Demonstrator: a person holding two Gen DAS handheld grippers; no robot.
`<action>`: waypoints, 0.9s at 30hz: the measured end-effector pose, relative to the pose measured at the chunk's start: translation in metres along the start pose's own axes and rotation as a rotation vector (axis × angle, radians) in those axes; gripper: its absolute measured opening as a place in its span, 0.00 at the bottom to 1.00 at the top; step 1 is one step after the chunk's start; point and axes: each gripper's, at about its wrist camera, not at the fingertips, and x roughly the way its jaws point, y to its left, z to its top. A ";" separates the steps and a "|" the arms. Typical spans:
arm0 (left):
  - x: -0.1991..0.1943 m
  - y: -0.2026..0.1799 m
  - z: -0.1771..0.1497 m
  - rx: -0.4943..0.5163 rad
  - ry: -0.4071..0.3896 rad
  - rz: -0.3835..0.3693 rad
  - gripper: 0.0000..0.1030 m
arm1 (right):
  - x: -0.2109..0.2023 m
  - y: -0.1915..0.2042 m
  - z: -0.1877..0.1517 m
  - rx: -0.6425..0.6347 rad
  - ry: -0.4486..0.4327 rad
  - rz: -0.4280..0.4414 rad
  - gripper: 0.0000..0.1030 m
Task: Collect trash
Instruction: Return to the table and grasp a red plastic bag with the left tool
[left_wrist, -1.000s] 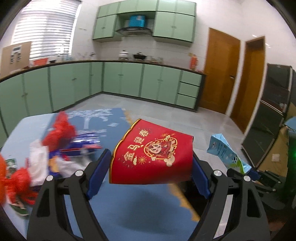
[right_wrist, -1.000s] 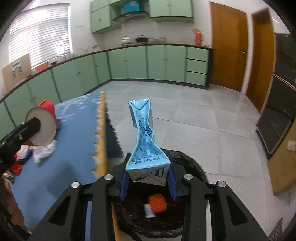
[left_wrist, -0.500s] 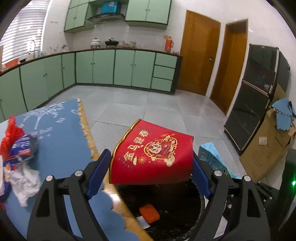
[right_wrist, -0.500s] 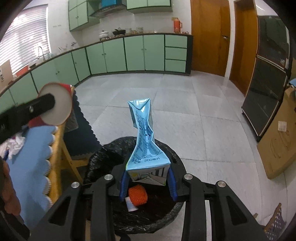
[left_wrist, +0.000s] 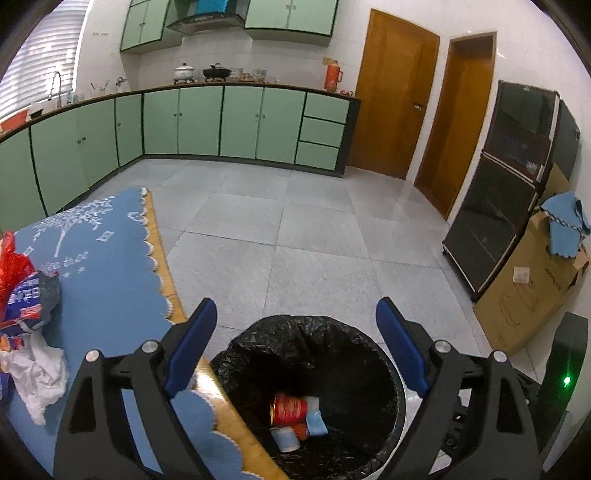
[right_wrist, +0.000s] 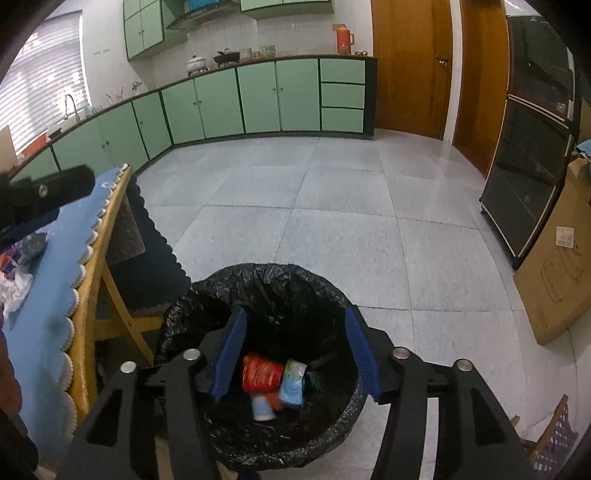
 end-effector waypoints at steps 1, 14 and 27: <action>-0.007 0.004 0.001 -0.006 -0.014 0.008 0.83 | -0.002 -0.001 0.002 0.004 -0.006 0.003 0.59; -0.109 0.084 -0.019 -0.075 -0.133 0.245 0.86 | -0.052 0.064 0.030 -0.069 -0.148 0.129 0.92; -0.205 0.191 -0.074 -0.185 -0.149 0.609 0.86 | -0.064 0.192 0.009 -0.233 -0.168 0.336 0.94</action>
